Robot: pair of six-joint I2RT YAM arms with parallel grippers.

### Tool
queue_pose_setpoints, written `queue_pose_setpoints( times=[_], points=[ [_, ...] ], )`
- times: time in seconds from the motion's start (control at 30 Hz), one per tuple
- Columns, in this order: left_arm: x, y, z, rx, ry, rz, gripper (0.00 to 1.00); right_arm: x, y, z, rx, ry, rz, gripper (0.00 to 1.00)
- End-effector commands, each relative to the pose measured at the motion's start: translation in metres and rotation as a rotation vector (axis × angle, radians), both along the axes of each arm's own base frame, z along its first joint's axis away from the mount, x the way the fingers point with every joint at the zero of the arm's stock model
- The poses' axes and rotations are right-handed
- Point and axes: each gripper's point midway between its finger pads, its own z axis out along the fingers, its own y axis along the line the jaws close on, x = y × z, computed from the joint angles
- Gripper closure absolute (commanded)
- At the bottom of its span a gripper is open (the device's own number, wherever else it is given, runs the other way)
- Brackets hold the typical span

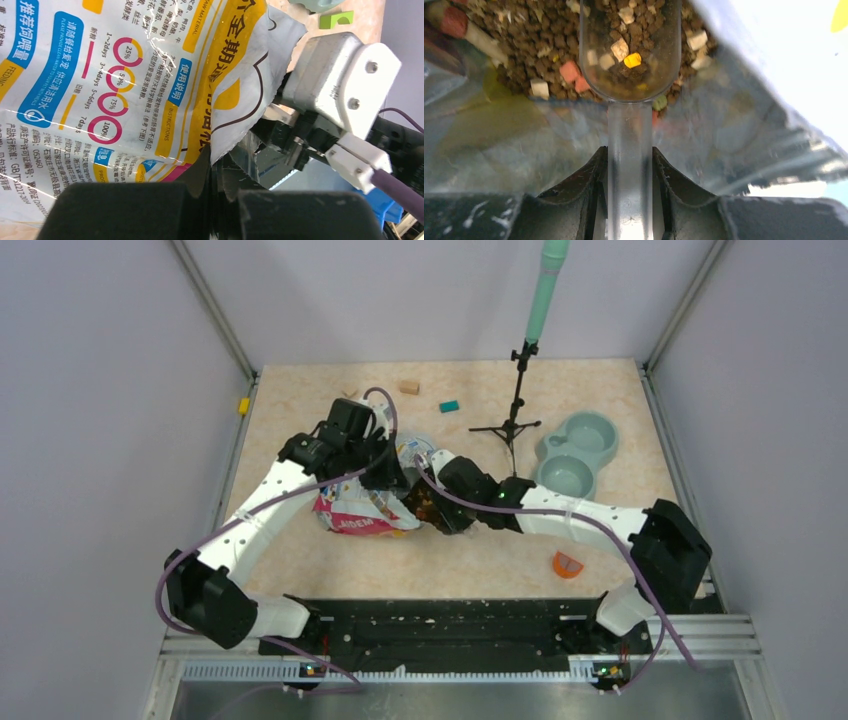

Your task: Serve the pet food

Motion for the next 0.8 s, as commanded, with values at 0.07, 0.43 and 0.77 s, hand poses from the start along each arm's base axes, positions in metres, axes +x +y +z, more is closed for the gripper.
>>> queue_pose_setpoints(
  times=[0.07,0.43,0.77],
  points=[
    [0.007,-0.006,0.027,-0.054,-0.092,-0.039,1.00,0.018,0.057,0.033,0.285,-0.201,0.093,1.00],
    [0.010,0.005,0.032,-0.052,-0.109,-0.002,1.00,-0.003,0.014,0.060,0.308,-0.341,0.152,1.00],
    [0.024,0.006,0.042,-0.071,-0.143,0.028,1.00,-0.021,-0.014,0.067,0.270,-0.321,0.164,1.00]
  ],
)
